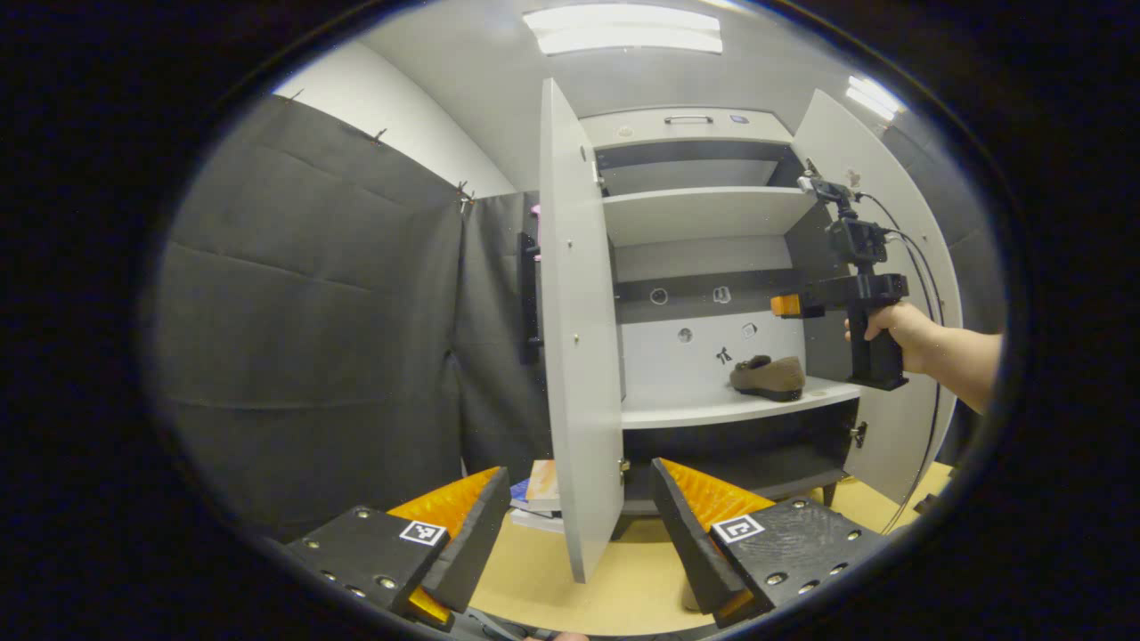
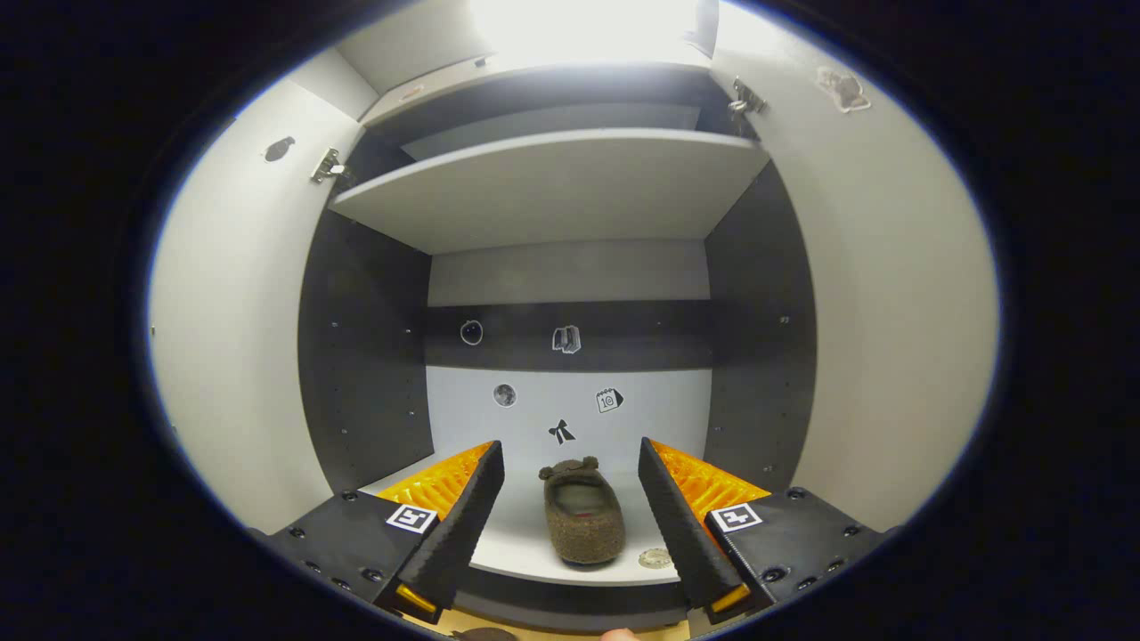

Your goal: Grab one shoe with the right hand and put it into the shoe cabinet, grab the other shoe with the left hand and put it into the shoe cabinet; then close the right door with the right hand and the left door with the left hand.

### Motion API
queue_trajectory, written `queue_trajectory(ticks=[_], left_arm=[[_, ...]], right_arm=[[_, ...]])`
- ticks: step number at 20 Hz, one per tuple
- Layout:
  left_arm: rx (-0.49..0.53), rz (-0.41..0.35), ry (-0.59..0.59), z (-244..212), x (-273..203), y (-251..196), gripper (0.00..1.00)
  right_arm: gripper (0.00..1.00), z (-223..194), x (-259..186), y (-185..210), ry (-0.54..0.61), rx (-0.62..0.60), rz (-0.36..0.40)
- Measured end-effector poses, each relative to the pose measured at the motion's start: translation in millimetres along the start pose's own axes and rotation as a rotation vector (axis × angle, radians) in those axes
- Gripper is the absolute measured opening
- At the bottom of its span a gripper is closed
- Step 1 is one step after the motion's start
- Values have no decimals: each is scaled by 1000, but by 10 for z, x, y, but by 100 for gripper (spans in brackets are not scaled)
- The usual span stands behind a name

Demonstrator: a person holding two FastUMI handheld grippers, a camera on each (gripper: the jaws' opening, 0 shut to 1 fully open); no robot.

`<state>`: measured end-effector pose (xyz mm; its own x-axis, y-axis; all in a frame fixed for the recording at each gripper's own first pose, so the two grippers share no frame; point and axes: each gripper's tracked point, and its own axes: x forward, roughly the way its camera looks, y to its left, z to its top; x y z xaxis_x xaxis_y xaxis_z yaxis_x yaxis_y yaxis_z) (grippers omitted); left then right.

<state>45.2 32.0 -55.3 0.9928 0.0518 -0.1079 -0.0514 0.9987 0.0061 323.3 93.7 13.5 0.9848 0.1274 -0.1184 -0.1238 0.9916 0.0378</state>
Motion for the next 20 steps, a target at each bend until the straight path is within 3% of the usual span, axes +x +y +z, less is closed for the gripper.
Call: queue_trajectory(ticks=[5,11,20], left_arm=[[-11,-93,-5,-36,120,-283,92],[-53,-192,23,-163,310,-586,92],[-4,-308,192,-1054,634,-1019,92]], right_arm=[[96,213,-707,-146,-64,-19,-21],[96,192,-1384,-288,-113,-83,-53],[98,-105,-2176,-456,-120,-61,-93]])
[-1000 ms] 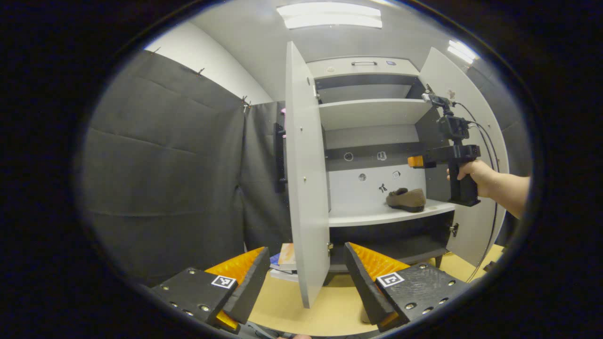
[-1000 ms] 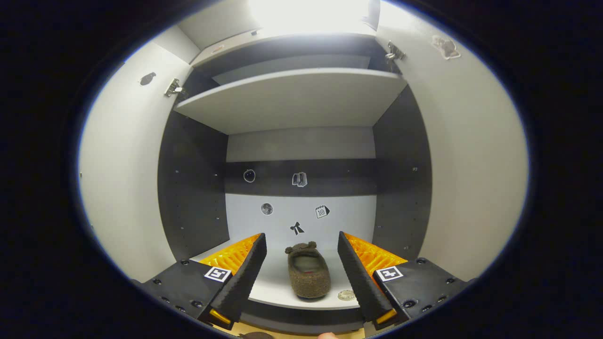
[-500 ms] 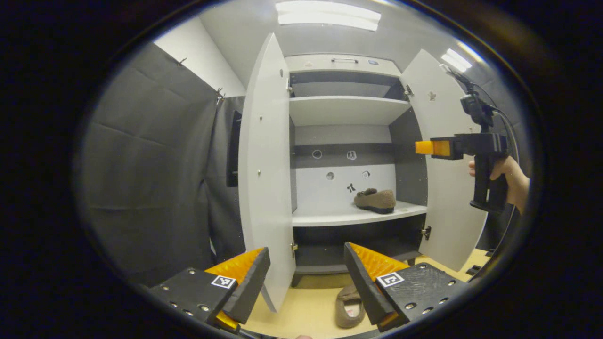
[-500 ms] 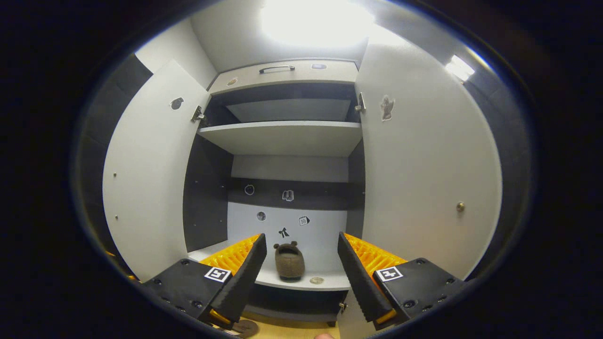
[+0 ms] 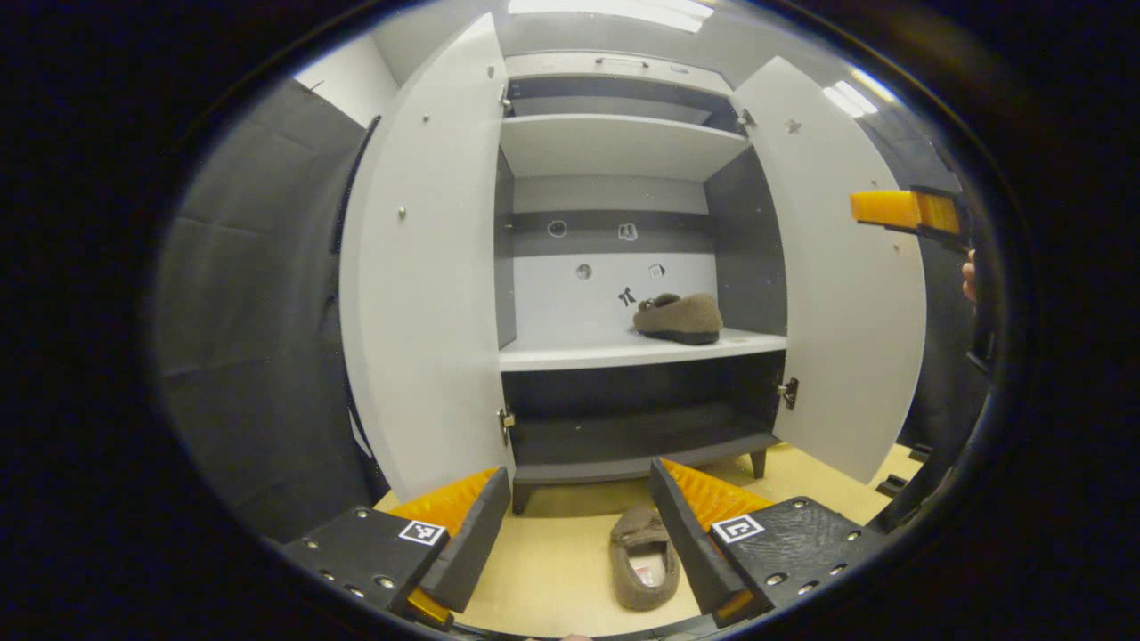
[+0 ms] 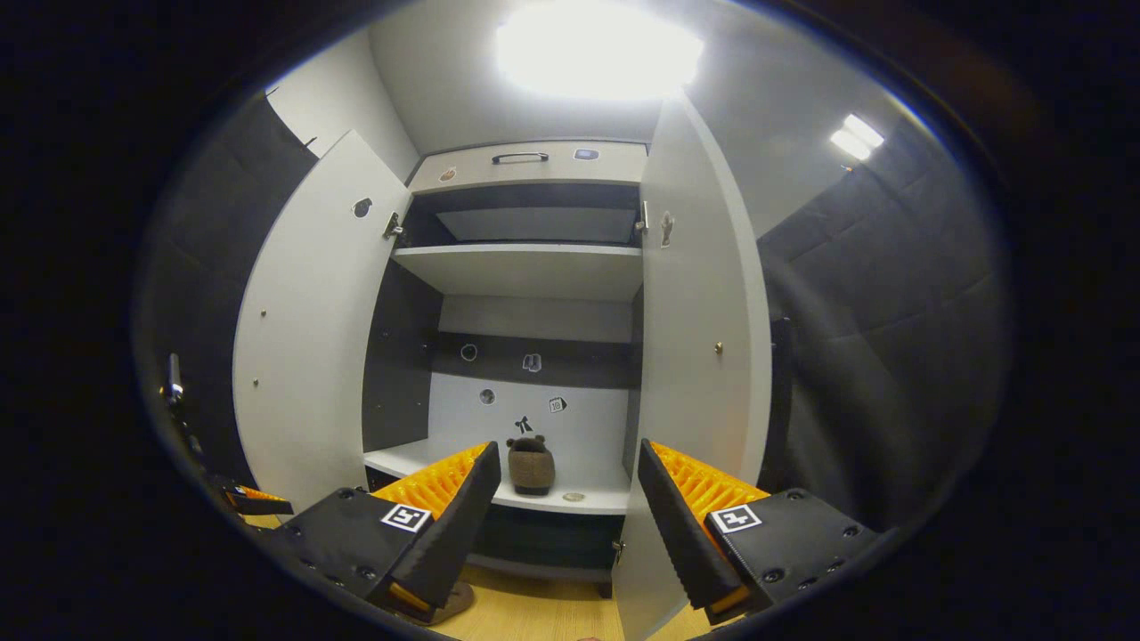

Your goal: Grab one shoe with the right hand and put it into the shoe cabinet, grab the other shoe with the left hand and put it into the shoe cabinet; then close the right door with the right hand and the left door with the left hand.

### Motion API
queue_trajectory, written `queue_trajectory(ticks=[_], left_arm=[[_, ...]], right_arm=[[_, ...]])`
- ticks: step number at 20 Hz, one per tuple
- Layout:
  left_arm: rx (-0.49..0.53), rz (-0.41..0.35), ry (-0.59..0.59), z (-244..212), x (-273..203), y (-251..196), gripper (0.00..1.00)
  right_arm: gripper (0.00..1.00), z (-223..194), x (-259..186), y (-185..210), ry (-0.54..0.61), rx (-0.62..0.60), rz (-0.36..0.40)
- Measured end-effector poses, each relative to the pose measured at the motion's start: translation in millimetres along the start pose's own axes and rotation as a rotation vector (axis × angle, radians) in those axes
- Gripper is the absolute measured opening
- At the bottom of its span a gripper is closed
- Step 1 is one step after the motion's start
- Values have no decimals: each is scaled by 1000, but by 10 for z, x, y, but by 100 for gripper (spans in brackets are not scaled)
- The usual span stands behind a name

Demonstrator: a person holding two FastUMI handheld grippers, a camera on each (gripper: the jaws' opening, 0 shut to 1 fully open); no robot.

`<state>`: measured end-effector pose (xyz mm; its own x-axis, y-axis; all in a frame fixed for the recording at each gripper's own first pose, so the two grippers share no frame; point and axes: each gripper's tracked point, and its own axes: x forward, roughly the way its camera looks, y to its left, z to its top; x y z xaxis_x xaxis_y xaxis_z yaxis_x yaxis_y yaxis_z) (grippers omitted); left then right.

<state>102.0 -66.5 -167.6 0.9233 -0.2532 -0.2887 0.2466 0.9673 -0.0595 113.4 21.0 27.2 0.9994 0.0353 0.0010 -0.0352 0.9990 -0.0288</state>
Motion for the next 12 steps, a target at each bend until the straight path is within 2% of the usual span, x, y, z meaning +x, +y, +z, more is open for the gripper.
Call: queue_trajectory(ticks=[12], left_arm=[[-25,-67,302,-1354,767,-277,93]], right_arm=[[97,-260,-413,-582,84,5,-120]])
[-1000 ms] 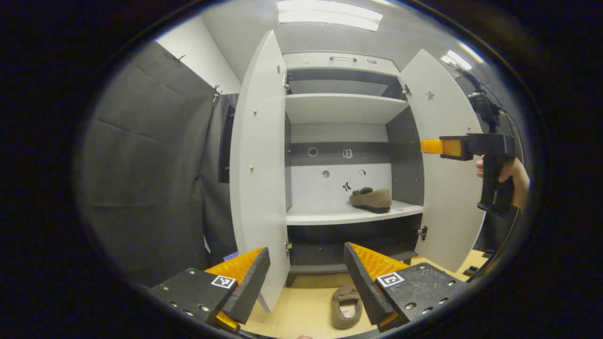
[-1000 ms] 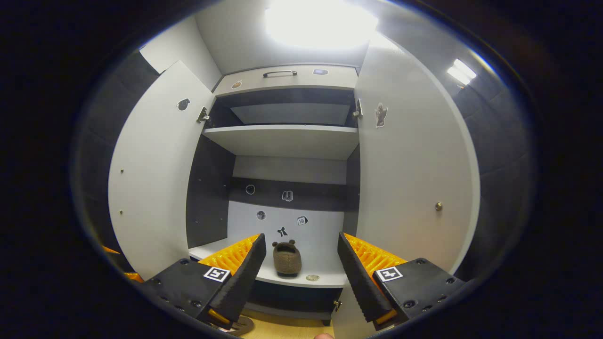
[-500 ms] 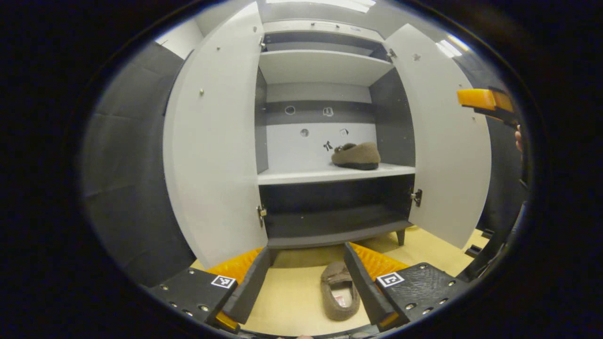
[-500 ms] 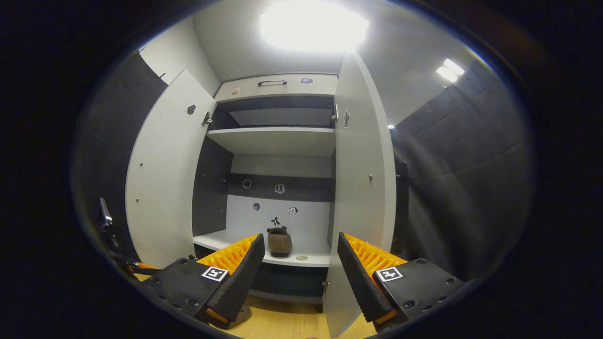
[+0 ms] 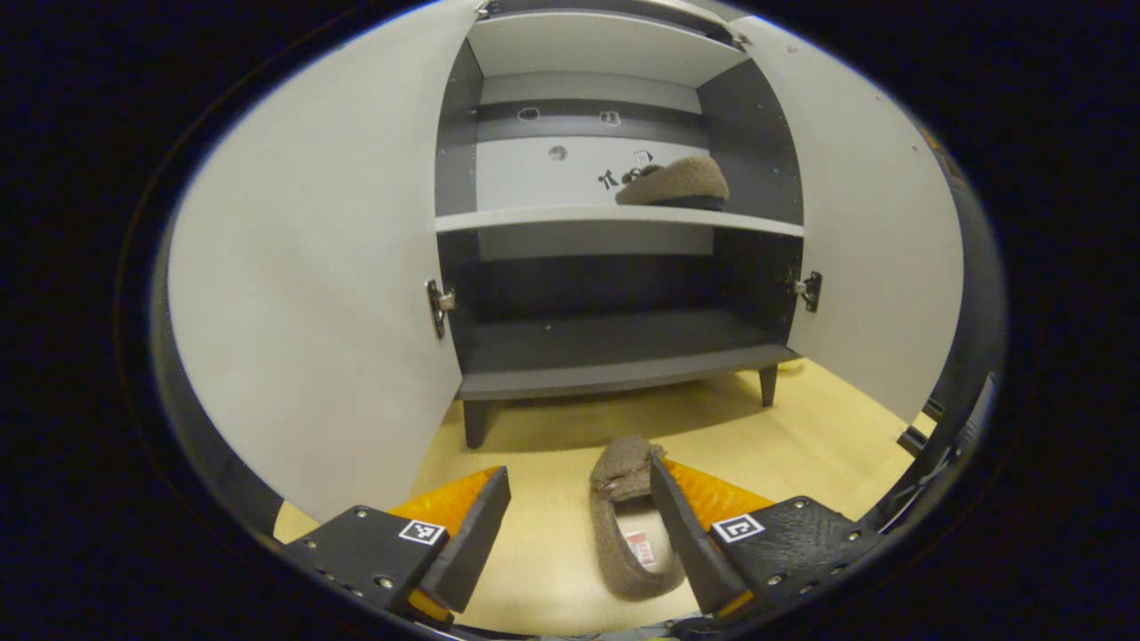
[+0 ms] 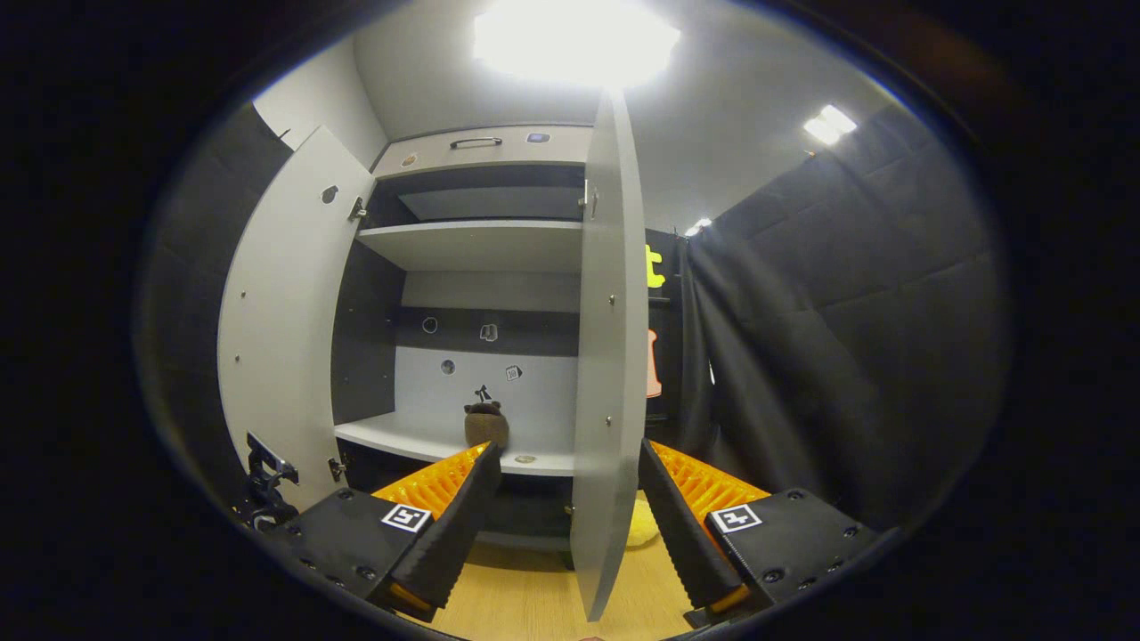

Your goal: Grab one shoe with the right hand and put it into the shoe cabinet, grab the other shoe with the left hand and put it into the shoe cabinet; then close the right door with the right hand and the left door with the left hand.

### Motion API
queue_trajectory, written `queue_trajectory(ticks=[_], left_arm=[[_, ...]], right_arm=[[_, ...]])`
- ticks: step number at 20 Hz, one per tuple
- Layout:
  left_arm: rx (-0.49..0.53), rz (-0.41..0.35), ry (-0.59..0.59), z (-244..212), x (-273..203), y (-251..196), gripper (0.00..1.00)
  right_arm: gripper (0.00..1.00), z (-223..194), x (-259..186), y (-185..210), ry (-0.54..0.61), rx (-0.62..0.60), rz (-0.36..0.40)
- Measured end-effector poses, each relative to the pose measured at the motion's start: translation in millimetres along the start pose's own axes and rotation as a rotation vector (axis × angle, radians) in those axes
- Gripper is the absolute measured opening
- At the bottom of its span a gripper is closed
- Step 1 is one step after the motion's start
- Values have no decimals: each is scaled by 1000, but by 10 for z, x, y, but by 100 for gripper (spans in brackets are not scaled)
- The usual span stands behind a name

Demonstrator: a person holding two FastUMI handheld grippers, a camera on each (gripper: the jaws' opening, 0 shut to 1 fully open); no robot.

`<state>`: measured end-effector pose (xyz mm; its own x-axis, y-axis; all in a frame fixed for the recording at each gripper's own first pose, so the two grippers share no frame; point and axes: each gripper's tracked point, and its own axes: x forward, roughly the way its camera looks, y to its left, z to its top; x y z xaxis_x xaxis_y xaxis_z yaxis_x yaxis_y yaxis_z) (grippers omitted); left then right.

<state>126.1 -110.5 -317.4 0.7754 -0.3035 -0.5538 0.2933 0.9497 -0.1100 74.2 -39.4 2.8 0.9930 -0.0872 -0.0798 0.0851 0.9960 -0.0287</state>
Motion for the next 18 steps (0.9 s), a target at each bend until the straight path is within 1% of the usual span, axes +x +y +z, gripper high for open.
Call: queue_trajectory(ticks=[3,6,11,12,14,15,16,17,18], left_arm=[[-14,2,73,-302,143,10,93],[1,12,128,-542,303,38,93],[-6,17,213,-821,550,50,93],[-9,21,225,-844,601,54,100],[-12,27,238,-905,673,57,99],[-17,24,248,-934,693,47,89],[-16,26,257,-957,705,43,88],[-14,28,258,-968,699,44,73],[-10,28,274,-1027,701,29,78]], right_arm=[[98,-93,-42,-74,32,30,-21],[97,-199,-62,-103,57,61,-30],[98,-258,-77,-90,74,29,-27],[98,-257,-87,-94,74,33,-27],[98,-281,-74,-104,80,31,-35],[98,-307,-69,-108,87,24,-37],[98,-331,-77,-105,93,17,-37],[98,-333,-74,-98,96,14,-36],[98,-330,-72,-84,98,16,-31]])
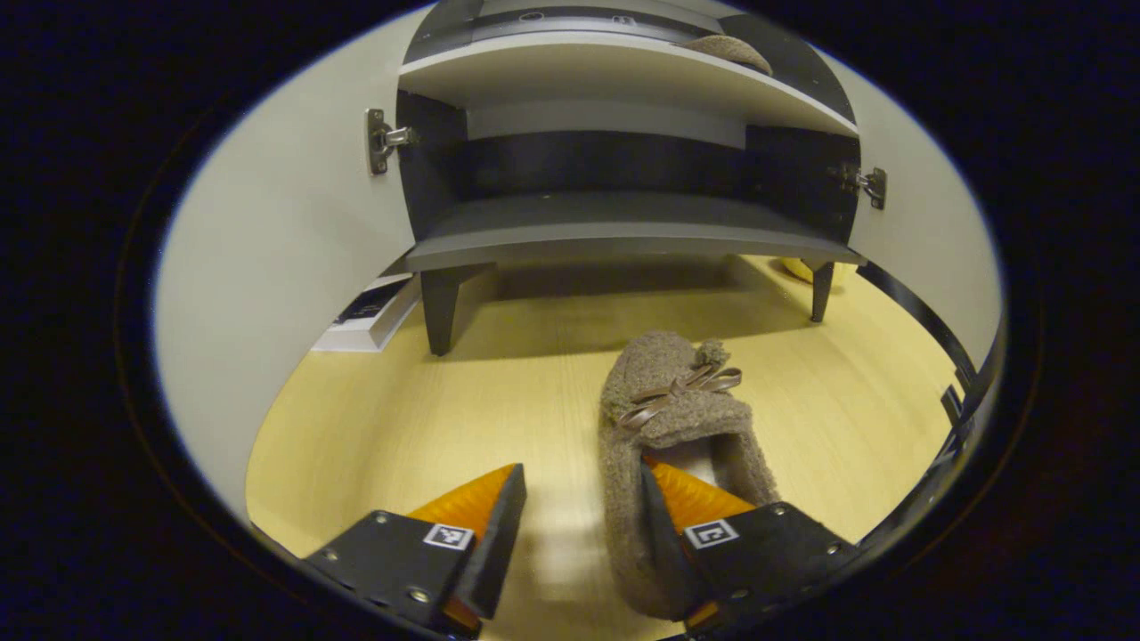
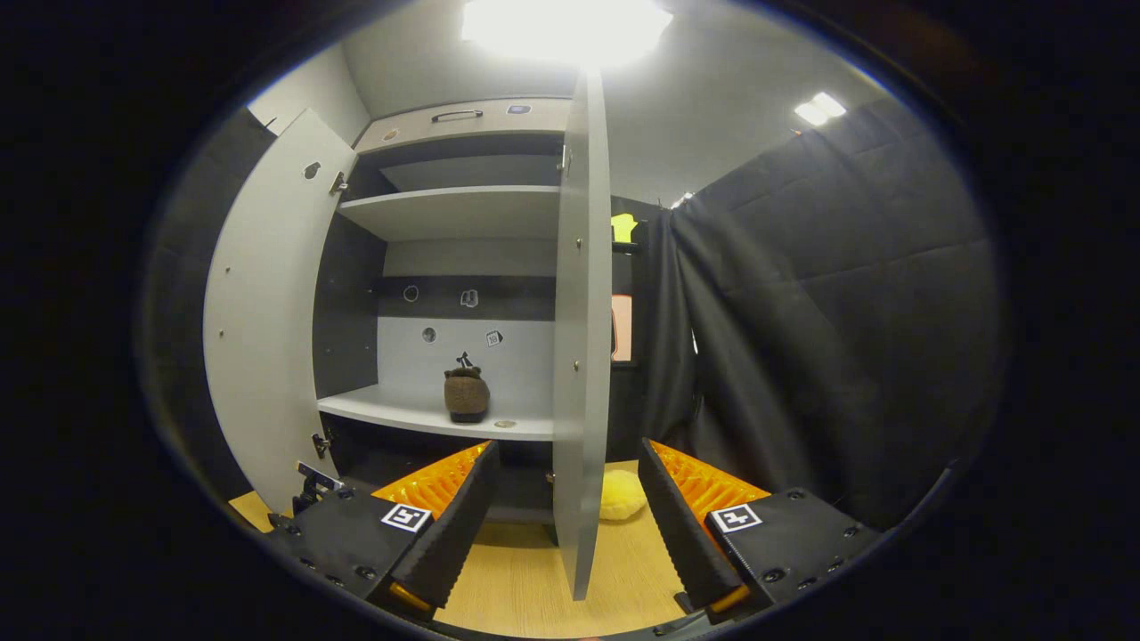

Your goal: Grab one shoe with the right hand and put it into the shoe cabinet, grab the other shoe with the left hand and put it into the shoe cabinet; then close the right door with the right hand and the left door with the left hand.

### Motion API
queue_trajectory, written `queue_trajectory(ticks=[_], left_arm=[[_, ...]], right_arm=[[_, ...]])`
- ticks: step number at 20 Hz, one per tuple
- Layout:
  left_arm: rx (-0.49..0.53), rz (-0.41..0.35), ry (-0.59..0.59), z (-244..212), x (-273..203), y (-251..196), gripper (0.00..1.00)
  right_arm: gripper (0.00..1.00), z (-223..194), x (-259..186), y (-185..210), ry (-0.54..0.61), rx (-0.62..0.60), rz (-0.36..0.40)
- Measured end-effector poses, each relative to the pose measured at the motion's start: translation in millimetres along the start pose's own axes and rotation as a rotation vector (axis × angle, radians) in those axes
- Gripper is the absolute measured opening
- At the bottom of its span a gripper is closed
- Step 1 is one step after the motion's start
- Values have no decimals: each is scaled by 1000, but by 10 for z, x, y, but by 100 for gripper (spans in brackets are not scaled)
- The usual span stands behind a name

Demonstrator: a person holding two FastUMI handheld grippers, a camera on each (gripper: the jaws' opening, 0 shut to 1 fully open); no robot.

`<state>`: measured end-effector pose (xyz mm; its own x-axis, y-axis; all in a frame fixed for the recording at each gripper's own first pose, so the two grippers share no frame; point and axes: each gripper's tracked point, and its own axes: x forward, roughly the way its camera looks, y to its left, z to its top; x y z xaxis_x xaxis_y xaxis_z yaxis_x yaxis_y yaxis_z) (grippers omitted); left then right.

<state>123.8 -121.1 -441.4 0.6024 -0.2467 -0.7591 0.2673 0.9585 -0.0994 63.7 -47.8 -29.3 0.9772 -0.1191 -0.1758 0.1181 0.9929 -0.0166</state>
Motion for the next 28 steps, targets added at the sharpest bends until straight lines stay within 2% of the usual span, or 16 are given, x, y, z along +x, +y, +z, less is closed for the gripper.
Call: queue_trajectory(ticks=[1,2,4,5,7,8,10,11,12,13,20,25,28], left_arm=[[8,3,9,-30,11,-6,78],[1,-24,7,-21,38,-97,67],[-8,-53,28,-45,6,-163,61],[-9,-98,36,-109,85,-247,49],[-2,-69,37,-25,18,-235,11],[14,-58,26,-1,39,-213,16],[-19,-56,27,21,34,-231,2],[-48,-60,25,51,27,-224,7],[-75,-62,18,85,-5,-208,2],[-94,-62,10,133,-15,-195,1],[-125,-39,-52,460,-217,-10,1],[-131,-43,-168,784,-638,11,1],[-139,-39,-239,1144,-910,54,1]], right_arm=[[98,1,-11,14,1,4,3],[98,-6,-18,22,1,5,4],[98,-30,-17,62,9,5,11],[98,-41,-33,70,11,4,14],[98,-27,-48,87,11,-4,16],[98,-22,-73,89,8,-8,16],[98,-17,-86,106,4,-16,21],[98,-24,-112,104,5,-20,24],[98,-28,-129,104,6,-22,26],[98,-24,-139,101,7,-22,29],[98,4,-200,170,-3,-32,71],[98,66,-261,224,-20,-33,97],[98,116,-274,244,-37,-40,110]])
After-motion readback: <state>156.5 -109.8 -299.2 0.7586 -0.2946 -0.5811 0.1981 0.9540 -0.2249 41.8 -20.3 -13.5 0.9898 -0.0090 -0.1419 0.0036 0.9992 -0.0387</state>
